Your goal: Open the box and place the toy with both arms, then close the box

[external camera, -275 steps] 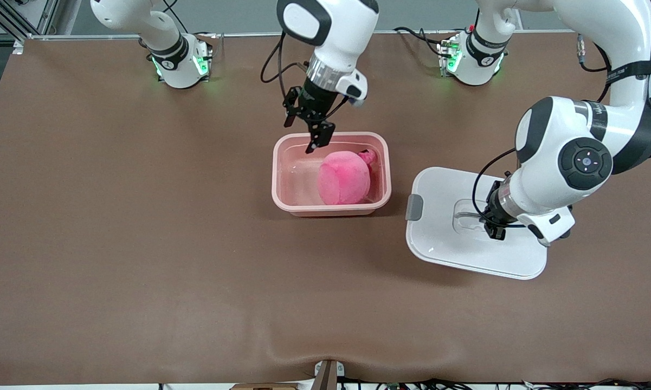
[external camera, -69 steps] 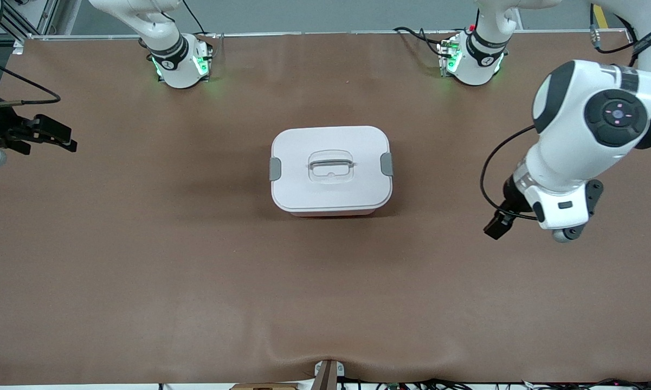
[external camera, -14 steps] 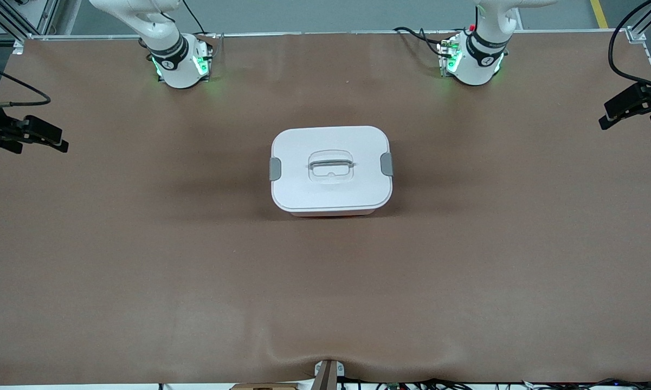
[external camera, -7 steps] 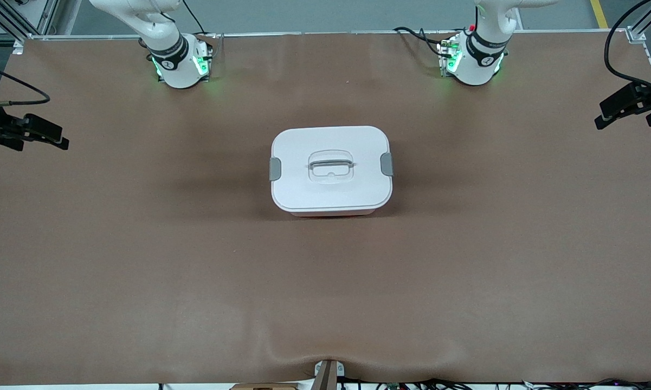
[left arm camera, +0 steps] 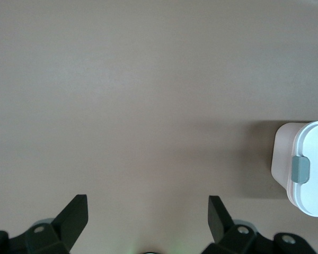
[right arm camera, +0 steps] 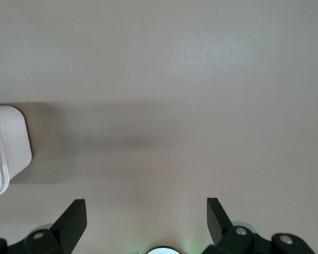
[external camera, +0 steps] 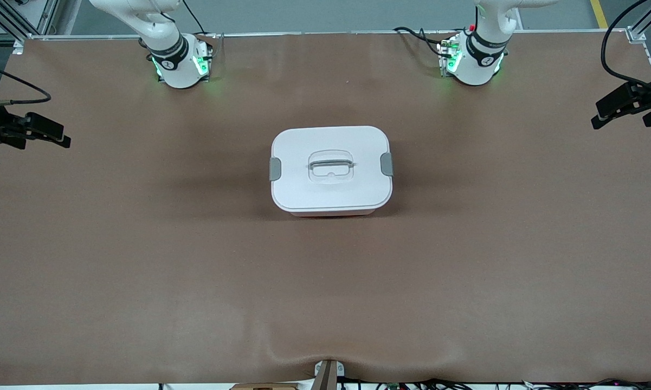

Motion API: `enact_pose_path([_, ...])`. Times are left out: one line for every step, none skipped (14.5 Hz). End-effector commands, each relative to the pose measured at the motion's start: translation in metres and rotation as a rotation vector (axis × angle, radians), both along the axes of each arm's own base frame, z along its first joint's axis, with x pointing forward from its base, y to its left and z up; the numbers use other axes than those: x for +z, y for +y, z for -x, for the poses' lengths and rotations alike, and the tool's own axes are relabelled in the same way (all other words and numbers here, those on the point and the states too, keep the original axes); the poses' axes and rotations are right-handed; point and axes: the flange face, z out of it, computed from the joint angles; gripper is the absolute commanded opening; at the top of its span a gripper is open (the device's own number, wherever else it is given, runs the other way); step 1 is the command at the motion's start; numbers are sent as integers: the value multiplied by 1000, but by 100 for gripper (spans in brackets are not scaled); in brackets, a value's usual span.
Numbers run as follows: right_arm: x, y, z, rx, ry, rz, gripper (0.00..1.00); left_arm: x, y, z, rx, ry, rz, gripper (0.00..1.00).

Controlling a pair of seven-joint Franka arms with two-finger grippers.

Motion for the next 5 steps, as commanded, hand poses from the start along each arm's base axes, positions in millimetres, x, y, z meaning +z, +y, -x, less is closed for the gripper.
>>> enact_pose_path([4, -12, 8, -30, -2, -18, 100, 3, -1, 0, -7, -11, -10, 100])
enact_pose_path([3, -14, 7, -21, -2, -19, 100, 2, -1, 0, -6, -10, -10, 100])
enact_pose_path([1, -14, 6, -6, 0, -22, 100, 2, -1, 0, -7, -10, -10, 100])
enact_pose_path([-3, -14, 4, -2, 5, -22, 100, 2, -2, 0, -7, -8, -10, 100])
enact_pose_path([-3, -11, 3, 3, 4, -33, 100, 2, -2, 0, -6, -8, -10, 100])
